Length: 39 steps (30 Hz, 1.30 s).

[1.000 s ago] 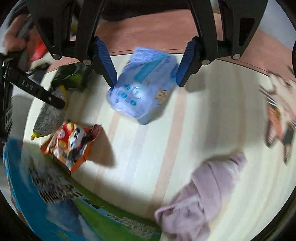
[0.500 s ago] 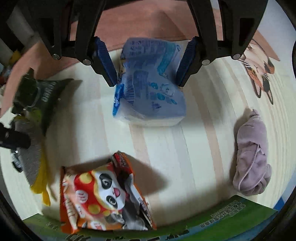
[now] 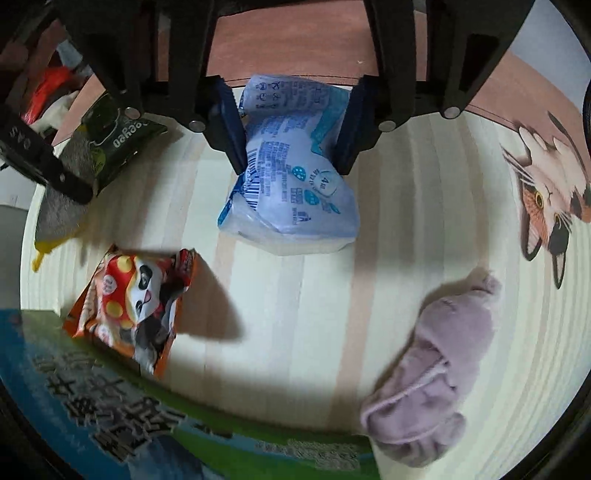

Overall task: Organize soft objects
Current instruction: 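Grasp the blue wipes pack with the left tool while the right tool grasps the scrubber sponge, then lower the wipes pack and scrubber sponge into the box and release both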

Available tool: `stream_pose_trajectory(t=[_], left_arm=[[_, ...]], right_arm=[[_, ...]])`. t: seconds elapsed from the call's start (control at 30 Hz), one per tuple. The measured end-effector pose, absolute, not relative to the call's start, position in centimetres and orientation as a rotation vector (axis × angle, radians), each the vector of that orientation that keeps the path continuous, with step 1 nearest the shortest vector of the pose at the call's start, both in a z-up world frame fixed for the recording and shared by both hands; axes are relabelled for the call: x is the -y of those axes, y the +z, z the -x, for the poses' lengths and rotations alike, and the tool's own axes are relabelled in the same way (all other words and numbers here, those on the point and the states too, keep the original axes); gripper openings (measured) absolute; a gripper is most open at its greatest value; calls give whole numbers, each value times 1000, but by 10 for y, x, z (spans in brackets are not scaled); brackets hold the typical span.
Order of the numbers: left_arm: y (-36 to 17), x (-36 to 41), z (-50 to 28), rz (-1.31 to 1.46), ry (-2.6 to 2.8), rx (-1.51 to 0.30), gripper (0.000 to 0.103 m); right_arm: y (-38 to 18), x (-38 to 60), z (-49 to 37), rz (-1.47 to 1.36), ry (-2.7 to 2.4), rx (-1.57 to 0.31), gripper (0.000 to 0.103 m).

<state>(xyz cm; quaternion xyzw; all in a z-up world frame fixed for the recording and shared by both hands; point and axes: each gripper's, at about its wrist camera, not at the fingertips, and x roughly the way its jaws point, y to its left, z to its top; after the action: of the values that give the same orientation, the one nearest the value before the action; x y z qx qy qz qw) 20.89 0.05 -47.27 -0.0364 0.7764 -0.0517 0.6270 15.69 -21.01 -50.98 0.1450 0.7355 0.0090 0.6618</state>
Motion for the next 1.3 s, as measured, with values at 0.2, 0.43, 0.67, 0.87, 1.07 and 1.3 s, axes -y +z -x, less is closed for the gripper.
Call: stream_pose_trajectory(t=[0.2, 0.43, 0.67, 0.87, 1.07, 1.3], left_arm=[[-422, -9, -207, 136, -155, -1713, 43], [-311, -6, -208, 196, -304, -1569, 43], [-243, 26, -272, 114, -377, -1481, 43], [-271, 40, -355, 86, -335, -1492, 43], [-321, 52, -427, 27, -268, -1550, 43], [-373, 66, -479, -14, -225, -1638, 43]], right_arm=[[-458, 212, -145, -380, 113, -1592, 36], [-369, 231, -153, -445, 235, -1490, 35], [-310, 234, -210, -434, 262, -1384, 35], [-314, 247, -284, -371, 212, -1398, 35], [-364, 245, -338, -308, 167, -1494, 35], [-424, 246, -362, -325, 143, -1606, 35]])
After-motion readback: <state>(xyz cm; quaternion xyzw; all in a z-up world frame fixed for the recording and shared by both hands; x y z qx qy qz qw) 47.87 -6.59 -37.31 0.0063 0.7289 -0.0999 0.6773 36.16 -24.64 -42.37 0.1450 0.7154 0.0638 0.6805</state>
